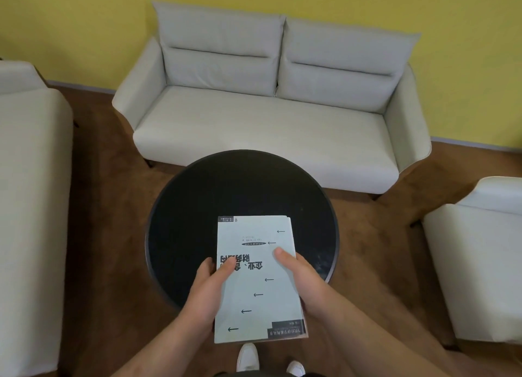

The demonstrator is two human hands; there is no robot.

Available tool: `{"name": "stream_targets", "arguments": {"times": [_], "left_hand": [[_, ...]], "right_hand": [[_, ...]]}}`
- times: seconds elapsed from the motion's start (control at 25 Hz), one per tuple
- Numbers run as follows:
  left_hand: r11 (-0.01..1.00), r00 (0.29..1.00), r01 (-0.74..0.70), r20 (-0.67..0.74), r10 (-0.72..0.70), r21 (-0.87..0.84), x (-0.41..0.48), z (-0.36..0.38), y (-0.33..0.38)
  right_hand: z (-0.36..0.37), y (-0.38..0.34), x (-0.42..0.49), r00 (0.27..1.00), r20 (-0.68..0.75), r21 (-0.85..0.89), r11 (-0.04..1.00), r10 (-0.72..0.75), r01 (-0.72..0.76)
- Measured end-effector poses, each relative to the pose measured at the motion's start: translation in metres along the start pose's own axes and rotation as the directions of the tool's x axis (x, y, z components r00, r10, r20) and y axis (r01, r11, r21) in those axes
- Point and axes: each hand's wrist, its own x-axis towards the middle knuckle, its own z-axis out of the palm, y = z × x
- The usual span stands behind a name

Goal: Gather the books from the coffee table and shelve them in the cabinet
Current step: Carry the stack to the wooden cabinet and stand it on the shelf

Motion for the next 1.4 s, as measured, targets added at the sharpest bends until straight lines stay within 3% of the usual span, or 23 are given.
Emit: {"name": "stream_targets", "arguments": {"times": [0.12,0.28,0.52,0.76,1.0,1.2,1.4], "left_hand": [[0.999,0.998,0.037,0.046,-0.035,-0.024,0.000,0.007,-0.002],[0.995,0.998,0.004,0.054,-0.010,0.101,-0.003,0.020,-0.003],[0.969,0.996,-0.031,0.094,0.008,0.245,-0.003,0.040,-0.003],[0.998,0.996,0.035,-0.078,-0.040,-0.060,-0.012,0.063,-0.015],[0.935,0.975,0.167,-0.086,-0.203,-0.312,-0.018,0.077,-0.007],[0.913,0.962,0.159,-0.150,-0.229,-0.375,-0.029,0.087,-0.006],[0.920,0.978,0.035,-0.178,-0.112,-0.390,-0.071,0.104,-0.003]], "right_hand": [[-0.008,-0.002,0.001,0.997,0.065,0.020,0.998,0.052,-0.053],[-0.028,-0.003,0.004,0.987,0.090,0.121,0.982,0.132,-0.142],[-0.059,-0.024,-0.001,0.973,0.057,0.125,0.965,0.225,-0.230],[-0.074,-0.032,0.004,0.943,0.156,0.138,0.939,0.293,-0.315],[-0.076,-0.035,0.020,0.943,0.178,0.026,0.957,0.279,-0.288],[-0.073,-0.050,0.020,0.943,0.220,-0.018,0.967,0.251,-0.253],[-0.065,-0.073,0.003,0.917,0.353,-0.089,0.982,0.188,-0.167]]}}
